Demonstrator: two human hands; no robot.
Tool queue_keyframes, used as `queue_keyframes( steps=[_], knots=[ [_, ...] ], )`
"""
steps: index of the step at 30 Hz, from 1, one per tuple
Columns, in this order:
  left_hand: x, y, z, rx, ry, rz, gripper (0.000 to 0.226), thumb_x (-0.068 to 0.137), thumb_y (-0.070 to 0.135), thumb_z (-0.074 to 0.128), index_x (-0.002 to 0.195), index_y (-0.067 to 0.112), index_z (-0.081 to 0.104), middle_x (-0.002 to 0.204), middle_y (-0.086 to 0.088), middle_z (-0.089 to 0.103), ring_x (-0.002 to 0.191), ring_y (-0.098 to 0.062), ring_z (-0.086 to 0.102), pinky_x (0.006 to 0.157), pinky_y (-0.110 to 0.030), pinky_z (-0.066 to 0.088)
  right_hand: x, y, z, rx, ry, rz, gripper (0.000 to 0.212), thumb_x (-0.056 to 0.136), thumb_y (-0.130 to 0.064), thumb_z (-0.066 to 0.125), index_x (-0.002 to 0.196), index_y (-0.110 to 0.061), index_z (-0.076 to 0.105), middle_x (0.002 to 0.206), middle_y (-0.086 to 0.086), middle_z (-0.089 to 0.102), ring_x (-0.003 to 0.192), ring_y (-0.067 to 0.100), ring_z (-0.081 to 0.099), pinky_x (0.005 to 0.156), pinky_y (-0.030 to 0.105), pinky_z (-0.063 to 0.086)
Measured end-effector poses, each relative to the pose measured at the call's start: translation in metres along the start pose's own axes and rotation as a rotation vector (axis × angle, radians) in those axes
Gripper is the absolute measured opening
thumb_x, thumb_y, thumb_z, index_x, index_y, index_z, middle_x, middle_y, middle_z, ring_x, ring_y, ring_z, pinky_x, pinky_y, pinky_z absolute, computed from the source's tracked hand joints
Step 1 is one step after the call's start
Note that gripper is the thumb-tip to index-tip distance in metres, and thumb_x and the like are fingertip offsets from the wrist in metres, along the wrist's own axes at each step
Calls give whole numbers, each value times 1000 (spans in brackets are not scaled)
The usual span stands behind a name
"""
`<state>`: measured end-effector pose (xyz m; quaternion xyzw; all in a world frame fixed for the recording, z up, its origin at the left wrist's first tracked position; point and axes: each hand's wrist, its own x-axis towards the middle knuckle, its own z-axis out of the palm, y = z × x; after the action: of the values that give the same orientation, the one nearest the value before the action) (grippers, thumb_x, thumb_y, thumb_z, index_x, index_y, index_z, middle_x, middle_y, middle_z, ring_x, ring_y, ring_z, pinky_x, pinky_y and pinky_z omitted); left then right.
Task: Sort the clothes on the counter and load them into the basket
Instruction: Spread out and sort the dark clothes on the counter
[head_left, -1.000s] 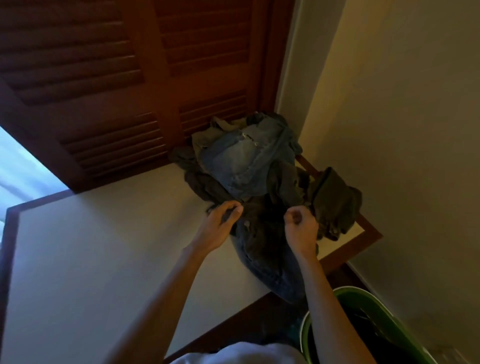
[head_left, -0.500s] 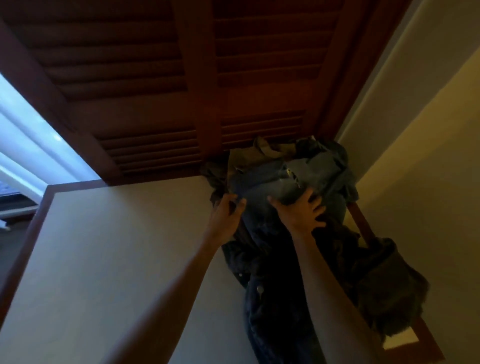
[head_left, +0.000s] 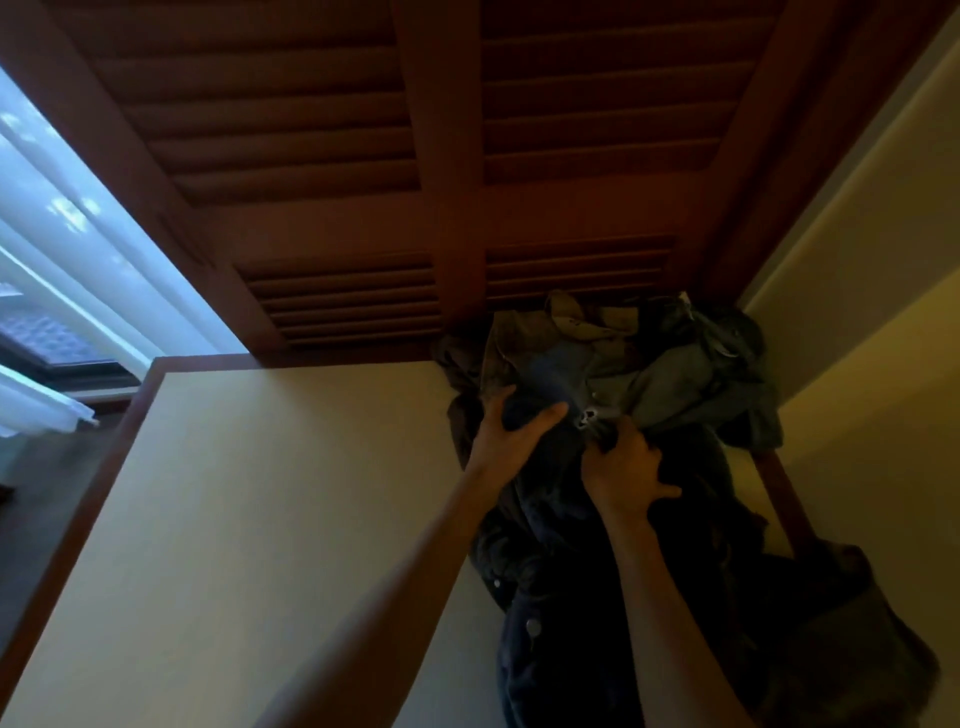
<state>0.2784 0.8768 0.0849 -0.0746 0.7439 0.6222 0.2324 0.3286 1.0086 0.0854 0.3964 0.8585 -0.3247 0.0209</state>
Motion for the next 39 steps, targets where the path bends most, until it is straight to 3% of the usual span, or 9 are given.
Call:
queue_keyframes(
  steps=[9,13,17,20,23,28,31,34,39],
  knots=[
    [-52,30,-102,-197,158,129,90,79,56,80,152,27,36,141,7,49,127,-18,53,89,-25,51,-133,-65,23,-50,-107,-299,40,95,-25,54,136,-29,51,146,-4,48,148,26,25,109,78,6],
    [-91,47,-167,-134,150,231,108,56,69,87,148,31,44,141,5,56,122,-17,61,102,-41,54,-202,-96,49,-123,5,-560,28,88,-32,48,111,-27,64,117,-3,68,130,32,47,110,68,3],
    [-132,68,-228,-242,58,366,83,71,55,82,144,33,50,135,2,61,114,-12,68,92,-33,58,-248,-126,61,474,-68,-743,12,92,-31,58,89,-21,64,92,2,70,96,27,64,93,51,48],
    [-147,83,-252,-487,-161,379,62,89,45,53,149,35,42,133,-4,64,114,-21,68,93,-38,58,-242,-142,41,1014,-302,-477,7,90,-17,72,88,-22,69,88,-7,75,90,14,70,88,39,57],
    [-131,77,-253,-417,-194,338,53,93,50,47,145,46,40,122,-9,71,110,-28,69,98,-44,51,-190,-138,6,1211,-16,-310,25,82,-9,72,106,-16,72,101,-4,76,99,16,70,88,35,57],
    [-63,14,-243,215,-47,310,68,94,58,62,153,37,34,139,0,58,137,-28,52,111,-43,44,-95,-75,-51,717,572,-121,41,96,-14,60,132,6,56,131,22,61,123,35,56,104,36,43],
    [-30,-33,-239,743,-20,93,107,70,90,58,154,54,3,169,-12,5,153,-47,9,115,-72,16,-54,-26,-47,430,331,-45,59,95,-32,62,137,7,49,136,28,55,127,44,51,104,44,41],
    [-18,-79,-215,1004,-46,21,125,61,97,54,156,49,-11,166,-13,-25,151,-48,-19,113,-77,2,-43,-10,-26,268,17,-38,78,90,-41,70,150,-4,36,147,19,49,135,40,46,109,43,37],
    [-1,-93,-203,1126,151,135,73,92,56,60,153,33,28,158,-17,27,138,-47,32,111,-65,33,-88,-55,45,20,-57,-212,74,97,-47,58,155,-15,26,154,16,40,141,38,36,113,51,30]
  ],
)
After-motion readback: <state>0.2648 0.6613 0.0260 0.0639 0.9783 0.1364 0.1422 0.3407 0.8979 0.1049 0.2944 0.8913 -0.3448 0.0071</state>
